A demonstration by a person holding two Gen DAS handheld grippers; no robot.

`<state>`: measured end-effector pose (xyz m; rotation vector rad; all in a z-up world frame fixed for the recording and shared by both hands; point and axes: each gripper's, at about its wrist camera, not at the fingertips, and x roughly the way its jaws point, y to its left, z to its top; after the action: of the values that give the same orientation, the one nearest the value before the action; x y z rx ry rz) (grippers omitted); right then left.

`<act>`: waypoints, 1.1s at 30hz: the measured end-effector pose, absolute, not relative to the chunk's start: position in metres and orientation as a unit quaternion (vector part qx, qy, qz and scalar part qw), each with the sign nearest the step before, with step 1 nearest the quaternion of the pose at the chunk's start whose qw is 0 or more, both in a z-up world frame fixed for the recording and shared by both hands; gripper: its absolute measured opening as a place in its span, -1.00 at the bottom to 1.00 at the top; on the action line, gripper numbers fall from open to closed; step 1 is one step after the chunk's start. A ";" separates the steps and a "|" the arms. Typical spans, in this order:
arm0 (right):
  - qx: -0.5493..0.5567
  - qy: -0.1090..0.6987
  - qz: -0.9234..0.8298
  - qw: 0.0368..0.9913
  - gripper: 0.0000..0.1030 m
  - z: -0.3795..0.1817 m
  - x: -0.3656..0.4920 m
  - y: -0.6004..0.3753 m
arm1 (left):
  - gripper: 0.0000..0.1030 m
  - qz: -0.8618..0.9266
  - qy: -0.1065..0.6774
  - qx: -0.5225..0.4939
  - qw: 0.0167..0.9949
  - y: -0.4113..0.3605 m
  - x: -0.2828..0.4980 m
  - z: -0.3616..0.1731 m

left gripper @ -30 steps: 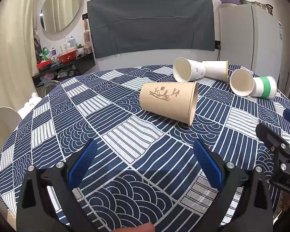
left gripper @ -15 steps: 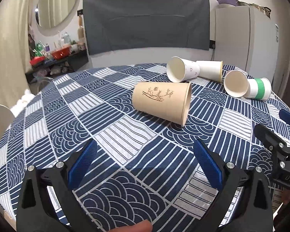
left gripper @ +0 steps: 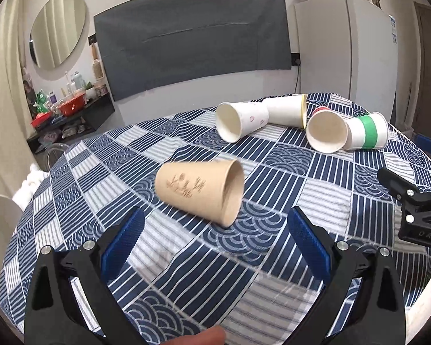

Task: Flip cup upside down
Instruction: 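Move the right gripper toward the white green-banded cup and close on it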

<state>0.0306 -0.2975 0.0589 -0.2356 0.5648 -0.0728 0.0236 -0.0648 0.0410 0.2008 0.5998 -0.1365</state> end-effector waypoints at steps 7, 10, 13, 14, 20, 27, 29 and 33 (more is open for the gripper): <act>-0.188 0.290 -0.049 0.937 0.85 0.063 0.060 -0.321 | 0.89 -0.107 0.325 0.118 0.932 -0.108 0.052 0.048; -0.219 0.291 -0.028 0.931 0.85 0.064 0.072 -0.331 | 0.89 -0.113 0.333 0.132 0.927 -0.127 0.065 0.047; -0.264 0.294 -0.006 0.918 0.85 0.063 0.084 -0.342 | 0.89 -0.130 0.348 0.145 0.917 -0.144 0.079 0.047; -0.278 0.296 -0.003 0.914 0.85 0.063 0.087 -0.344 | 0.89 -0.138 0.355 0.147 0.913 -0.149 0.084 0.047; -0.319 0.339 0.034 0.884 0.85 0.048 0.119 -0.368 | 0.89 -0.165 0.399 0.156 0.888 -0.180 0.115 0.040; -0.326 0.369 0.118 0.862 0.85 0.032 0.153 -0.379 | 0.89 -0.175 0.417 0.187 0.872 -0.205 0.139 0.026; -0.329 0.373 0.143 0.856 0.85 0.029 0.160 -0.379 | 0.89 -0.166 0.399 0.201 0.879 -0.209 0.140 0.025; -0.311 0.389 0.191 0.846 0.85 0.022 0.174 -0.382 | 0.89 -0.167 0.393 0.217 0.878 -0.213 0.144 0.020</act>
<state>0.1736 -0.3816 0.0224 -0.6571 0.8198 0.4027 0.1440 -0.2133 0.0205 0.4519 0.8193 -0.3490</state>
